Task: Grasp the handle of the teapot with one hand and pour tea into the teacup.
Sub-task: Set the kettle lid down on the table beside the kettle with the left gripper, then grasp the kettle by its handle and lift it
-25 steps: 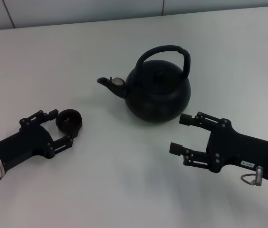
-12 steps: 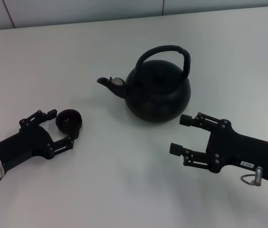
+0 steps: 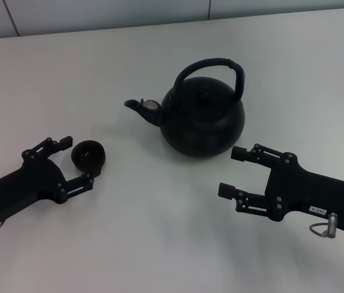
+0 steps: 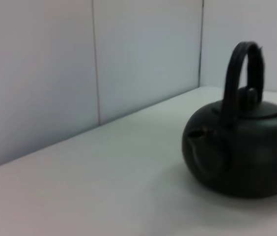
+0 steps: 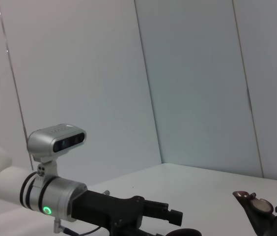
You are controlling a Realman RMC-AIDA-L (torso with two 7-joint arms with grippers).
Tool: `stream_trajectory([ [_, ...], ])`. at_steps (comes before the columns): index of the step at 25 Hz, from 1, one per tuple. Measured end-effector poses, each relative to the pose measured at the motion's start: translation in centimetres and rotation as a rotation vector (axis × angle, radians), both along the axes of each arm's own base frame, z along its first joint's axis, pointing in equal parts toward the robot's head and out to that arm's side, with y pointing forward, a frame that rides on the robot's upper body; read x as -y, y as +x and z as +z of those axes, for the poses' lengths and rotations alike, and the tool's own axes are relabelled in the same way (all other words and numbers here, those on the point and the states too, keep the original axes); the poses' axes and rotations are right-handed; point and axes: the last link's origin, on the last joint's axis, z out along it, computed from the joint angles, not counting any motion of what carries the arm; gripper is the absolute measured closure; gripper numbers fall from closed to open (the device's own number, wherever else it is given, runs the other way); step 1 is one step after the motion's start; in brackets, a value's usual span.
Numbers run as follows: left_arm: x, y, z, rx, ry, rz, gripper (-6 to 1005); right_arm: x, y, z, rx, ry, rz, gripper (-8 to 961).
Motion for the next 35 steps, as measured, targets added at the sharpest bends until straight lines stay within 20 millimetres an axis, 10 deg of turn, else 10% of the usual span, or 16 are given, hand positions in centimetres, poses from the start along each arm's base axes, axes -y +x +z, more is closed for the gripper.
stream_trajectory([
  [14, 4.3, 2.5, 4.7, 0.194, -0.15, -0.249, 157, -0.5, 0.3, 0.5, -0.001, 0.04, -0.027, 170],
  [35, 3.7, 1.9, 5.9, 0.056, -0.279, -0.202, 159, -5.0, 3.6, 3.1, -0.022, 0.336, -0.369, 170],
])
